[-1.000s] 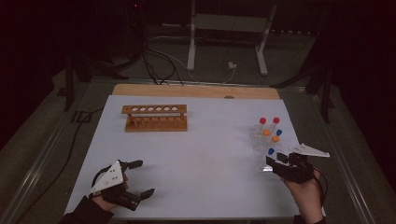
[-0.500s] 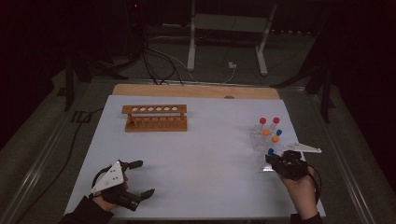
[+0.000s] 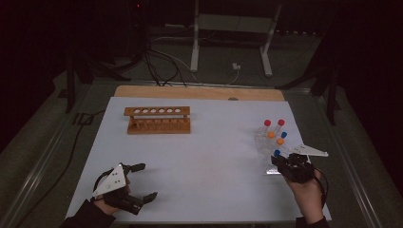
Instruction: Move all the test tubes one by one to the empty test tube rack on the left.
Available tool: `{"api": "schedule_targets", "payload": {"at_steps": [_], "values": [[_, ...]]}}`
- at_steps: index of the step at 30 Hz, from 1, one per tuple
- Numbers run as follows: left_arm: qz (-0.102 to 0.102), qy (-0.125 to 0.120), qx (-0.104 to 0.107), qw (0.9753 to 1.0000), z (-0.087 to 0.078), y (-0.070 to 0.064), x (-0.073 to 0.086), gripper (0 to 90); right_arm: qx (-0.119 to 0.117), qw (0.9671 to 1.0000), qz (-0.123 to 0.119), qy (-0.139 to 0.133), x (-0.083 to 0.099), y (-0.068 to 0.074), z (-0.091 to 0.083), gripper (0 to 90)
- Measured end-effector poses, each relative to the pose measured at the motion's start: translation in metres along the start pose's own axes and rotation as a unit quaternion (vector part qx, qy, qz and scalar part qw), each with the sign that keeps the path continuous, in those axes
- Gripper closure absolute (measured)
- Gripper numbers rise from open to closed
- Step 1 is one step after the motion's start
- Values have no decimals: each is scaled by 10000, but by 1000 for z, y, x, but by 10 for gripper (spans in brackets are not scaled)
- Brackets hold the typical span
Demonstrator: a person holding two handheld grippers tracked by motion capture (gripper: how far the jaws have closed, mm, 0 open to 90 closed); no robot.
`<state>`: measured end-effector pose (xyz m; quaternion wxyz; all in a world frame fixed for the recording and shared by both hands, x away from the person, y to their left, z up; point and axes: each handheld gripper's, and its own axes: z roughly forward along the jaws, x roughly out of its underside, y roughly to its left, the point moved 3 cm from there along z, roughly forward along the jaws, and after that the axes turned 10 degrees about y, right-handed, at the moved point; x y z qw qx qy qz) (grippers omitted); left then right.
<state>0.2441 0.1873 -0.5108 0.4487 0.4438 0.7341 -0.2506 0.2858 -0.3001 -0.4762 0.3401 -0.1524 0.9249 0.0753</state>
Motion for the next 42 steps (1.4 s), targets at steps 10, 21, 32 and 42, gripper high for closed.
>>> {"api": "schedule_targets", "payload": {"at_steps": [10,21,32,42], "values": [[32,13,-34,10000,-1,-1,-1,4,49,9996,-119,-242,-5,3,-17,773],[-48,110,-16,9999,0,-1,-2,4,183,9963,-346,-770,-20,13,-49,773],[-12,39,122,9999,3,-2,-6,5,-274,9934,-840,-734,-37,48,-37,773],[-174,166,374,9990,11,-7,-20,4,-633,9891,-1253,-438,-37,80,-7,773]]}}
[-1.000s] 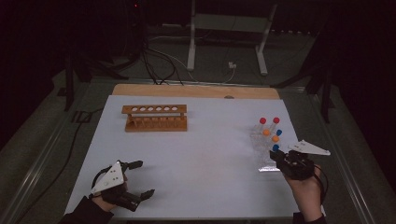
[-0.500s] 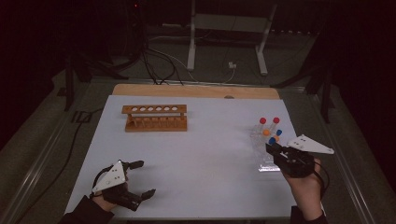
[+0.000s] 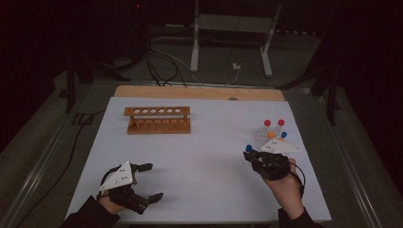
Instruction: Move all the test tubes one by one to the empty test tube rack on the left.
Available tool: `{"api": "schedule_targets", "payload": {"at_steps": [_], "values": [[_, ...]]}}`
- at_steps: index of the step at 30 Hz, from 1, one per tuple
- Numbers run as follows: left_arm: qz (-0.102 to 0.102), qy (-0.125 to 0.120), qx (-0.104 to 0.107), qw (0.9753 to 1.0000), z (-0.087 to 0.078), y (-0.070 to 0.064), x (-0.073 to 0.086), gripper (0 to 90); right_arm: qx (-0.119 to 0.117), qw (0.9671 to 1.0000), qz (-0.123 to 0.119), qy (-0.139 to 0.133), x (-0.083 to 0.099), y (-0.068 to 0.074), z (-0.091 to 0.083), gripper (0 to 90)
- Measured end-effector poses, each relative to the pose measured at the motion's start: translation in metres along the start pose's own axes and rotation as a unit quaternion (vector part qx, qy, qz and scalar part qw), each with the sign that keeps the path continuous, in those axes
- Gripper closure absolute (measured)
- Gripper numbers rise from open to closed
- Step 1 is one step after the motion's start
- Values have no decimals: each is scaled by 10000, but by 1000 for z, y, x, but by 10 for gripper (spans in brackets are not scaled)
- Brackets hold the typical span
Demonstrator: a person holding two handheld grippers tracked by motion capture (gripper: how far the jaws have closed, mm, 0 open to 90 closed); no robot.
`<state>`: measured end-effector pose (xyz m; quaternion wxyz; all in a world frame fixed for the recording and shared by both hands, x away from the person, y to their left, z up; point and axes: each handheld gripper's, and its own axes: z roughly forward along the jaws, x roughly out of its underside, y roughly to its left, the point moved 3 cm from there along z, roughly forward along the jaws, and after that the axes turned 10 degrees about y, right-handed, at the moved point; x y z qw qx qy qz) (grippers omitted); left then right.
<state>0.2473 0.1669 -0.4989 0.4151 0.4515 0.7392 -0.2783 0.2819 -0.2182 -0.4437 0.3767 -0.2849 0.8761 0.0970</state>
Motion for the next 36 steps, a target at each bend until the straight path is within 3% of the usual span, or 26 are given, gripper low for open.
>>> {"api": "schedule_targets", "payload": {"at_steps": [4,20,28,36], "values": [[-30,41,52,10000,4,0,-6,5,-131,9998,-139,78,1,11,8,773],[209,183,489,9984,26,-5,-45,4,-596,9957,-662,268,-1,54,27,773],[282,39,666,9974,38,-11,-67,19,-792,9924,-870,356,-2,73,35,773],[295,-152,737,9967,44,-11,-84,64,-908,9905,-967,364,-3,81,37,773]]}}
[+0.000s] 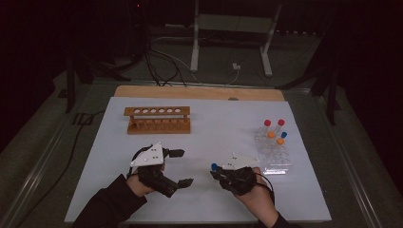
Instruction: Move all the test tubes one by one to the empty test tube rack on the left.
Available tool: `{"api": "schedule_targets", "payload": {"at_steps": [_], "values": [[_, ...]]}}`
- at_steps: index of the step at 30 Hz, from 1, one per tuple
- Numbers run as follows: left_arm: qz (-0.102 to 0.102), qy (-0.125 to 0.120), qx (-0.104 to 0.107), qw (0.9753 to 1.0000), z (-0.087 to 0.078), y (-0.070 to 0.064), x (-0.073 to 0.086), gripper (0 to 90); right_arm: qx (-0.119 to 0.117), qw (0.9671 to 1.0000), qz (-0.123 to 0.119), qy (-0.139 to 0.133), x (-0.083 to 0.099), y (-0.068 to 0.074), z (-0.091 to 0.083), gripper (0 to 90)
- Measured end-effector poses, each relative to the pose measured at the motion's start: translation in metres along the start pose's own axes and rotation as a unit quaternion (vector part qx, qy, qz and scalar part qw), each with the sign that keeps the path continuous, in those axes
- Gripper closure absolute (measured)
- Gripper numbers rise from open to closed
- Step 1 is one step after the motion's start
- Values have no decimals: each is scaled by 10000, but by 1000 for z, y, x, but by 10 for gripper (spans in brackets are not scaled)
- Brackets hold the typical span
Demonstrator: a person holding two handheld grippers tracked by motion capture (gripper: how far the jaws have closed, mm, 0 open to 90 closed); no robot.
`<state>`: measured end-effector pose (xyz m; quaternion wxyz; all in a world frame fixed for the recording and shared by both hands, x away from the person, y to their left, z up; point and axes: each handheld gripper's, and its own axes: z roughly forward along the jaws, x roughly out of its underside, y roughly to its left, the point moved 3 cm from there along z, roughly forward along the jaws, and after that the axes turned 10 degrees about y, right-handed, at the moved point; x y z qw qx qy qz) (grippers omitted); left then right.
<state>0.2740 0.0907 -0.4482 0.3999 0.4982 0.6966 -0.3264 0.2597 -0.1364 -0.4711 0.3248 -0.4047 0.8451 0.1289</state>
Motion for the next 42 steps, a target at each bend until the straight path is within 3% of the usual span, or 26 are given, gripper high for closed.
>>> {"api": "schedule_targets", "payload": {"at_steps": [10,18,23,33,42], "values": [[43,31,49,10000,19,-3,-13,173,-68,9999,-77,-70,-6,8,-1,773],[46,84,-148,9998,34,-3,-19,321,-113,9999,-106,-75,-7,10,-1,773],[100,167,-143,9997,40,-4,-18,393,-130,9998,-108,-86,-7,10,-1,773],[278,332,-250,9987,52,-6,-15,620,-131,9998,-128,-100,-8,10,-2,773],[386,376,-182,9984,55,-7,-15,756,-122,9998,-92,-100,-8,9,-2,773]]}}
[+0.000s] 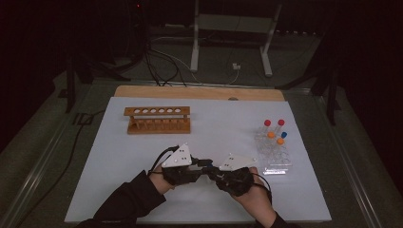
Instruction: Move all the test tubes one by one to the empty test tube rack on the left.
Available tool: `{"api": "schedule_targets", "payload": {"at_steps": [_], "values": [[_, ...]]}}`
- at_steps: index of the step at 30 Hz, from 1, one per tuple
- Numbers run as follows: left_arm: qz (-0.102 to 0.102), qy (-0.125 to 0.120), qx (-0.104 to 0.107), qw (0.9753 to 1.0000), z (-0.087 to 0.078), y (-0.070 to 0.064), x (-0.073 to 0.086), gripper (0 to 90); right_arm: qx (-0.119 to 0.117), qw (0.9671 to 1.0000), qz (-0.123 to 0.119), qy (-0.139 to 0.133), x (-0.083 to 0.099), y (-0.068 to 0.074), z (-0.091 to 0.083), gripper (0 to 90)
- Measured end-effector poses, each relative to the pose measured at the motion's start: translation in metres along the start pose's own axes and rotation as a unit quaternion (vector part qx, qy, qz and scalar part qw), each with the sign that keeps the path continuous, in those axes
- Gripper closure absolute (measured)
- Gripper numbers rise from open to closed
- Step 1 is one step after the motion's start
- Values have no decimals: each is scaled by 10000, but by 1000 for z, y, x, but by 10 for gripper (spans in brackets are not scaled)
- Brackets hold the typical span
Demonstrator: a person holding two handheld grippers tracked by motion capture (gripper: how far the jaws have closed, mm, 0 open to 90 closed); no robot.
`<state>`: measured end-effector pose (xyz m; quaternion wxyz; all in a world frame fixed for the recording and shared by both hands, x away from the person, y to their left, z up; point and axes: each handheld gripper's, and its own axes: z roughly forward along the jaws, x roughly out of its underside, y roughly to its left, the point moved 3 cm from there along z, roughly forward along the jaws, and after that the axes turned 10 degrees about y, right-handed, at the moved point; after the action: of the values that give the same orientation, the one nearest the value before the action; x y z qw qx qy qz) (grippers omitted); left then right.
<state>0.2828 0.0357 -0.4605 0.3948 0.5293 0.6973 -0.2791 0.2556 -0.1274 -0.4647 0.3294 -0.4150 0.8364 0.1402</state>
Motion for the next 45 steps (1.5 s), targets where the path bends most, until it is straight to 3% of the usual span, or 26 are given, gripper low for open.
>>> {"api": "schedule_targets", "payload": {"at_steps": [7,10,11,16,24,32,38,45], "values": [[115,58,-88,9999,1,-2,-2,777,14,10000,19,-14,0,-1,1,772],[54,-13,-82,10000,-1,0,-4,779,17,10000,40,-80,0,-1,-1,764],[79,-1,-167,9998,-2,0,-5,779,13,9999,61,-113,0,-2,-2,752],[42,-8,-294,9996,-10,8,-5,780,-12,9995,187,-265,2,-6,-5,558],[-2,-14,-485,9988,-24,24,-8,780,195,9979,284,-555,7,-13,-13,279],[-92,-100,-708,9974,-39,42,-16,780,209,9954,548,-763,9,-21,-19,57],[-155,-139,-940,9954,-49,62,-25,780,115,9945,614,-841,11,-25,-22,0],[-290,-174,-1256,9915,-56,86,-31,780,164,9932,612,-978,12,-28,-26,0]]}}
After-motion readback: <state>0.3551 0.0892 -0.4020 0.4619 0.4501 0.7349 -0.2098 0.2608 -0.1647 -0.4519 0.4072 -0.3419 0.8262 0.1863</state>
